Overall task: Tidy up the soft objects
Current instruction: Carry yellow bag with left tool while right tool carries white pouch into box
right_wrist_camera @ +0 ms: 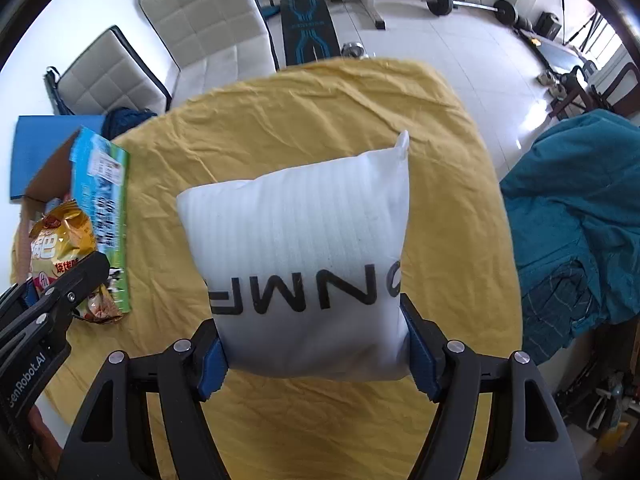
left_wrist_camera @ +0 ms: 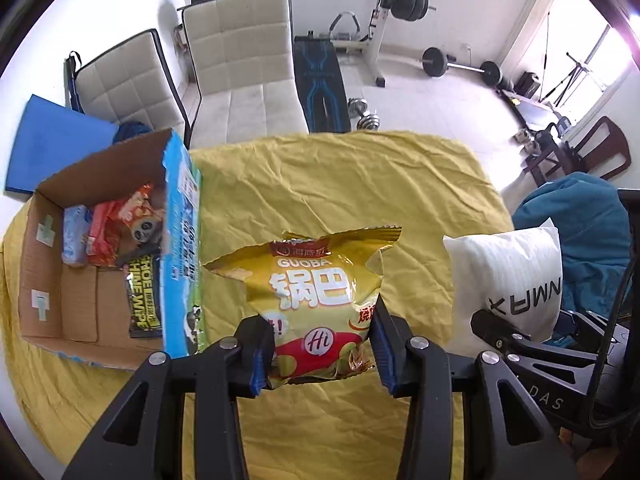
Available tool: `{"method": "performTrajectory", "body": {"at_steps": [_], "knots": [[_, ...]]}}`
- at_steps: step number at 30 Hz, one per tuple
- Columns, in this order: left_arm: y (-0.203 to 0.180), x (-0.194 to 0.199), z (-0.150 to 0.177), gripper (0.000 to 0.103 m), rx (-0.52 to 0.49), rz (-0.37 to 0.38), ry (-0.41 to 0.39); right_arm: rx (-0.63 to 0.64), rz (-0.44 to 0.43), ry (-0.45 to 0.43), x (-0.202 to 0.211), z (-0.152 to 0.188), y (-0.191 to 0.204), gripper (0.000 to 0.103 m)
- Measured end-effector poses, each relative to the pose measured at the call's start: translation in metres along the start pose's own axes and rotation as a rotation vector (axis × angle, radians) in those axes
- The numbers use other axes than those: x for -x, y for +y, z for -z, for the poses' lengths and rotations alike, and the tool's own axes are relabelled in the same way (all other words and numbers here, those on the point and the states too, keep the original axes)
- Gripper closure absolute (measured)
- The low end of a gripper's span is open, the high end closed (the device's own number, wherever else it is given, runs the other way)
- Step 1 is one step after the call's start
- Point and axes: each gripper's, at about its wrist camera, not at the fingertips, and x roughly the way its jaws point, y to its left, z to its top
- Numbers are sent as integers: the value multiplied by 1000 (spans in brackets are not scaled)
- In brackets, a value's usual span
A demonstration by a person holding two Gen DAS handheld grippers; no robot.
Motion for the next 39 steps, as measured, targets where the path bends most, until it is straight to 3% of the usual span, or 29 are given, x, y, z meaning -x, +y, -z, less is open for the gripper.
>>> {"method": "performTrajectory", "body": {"at_steps": [11,19,31,39], "knots": [[25,58,4,64,-3,53,-105,26,-53,-128,97,22,20,28],[88,92,9,64,5,58,-135,21,-104,-168,136,34,65,28],[233,107,18,64,113,-29,-140,101,-199,-130,131,34,214,28],[308,80,17,64,177,-71,-113,200,-197,-74,86,33,320,28]]}}
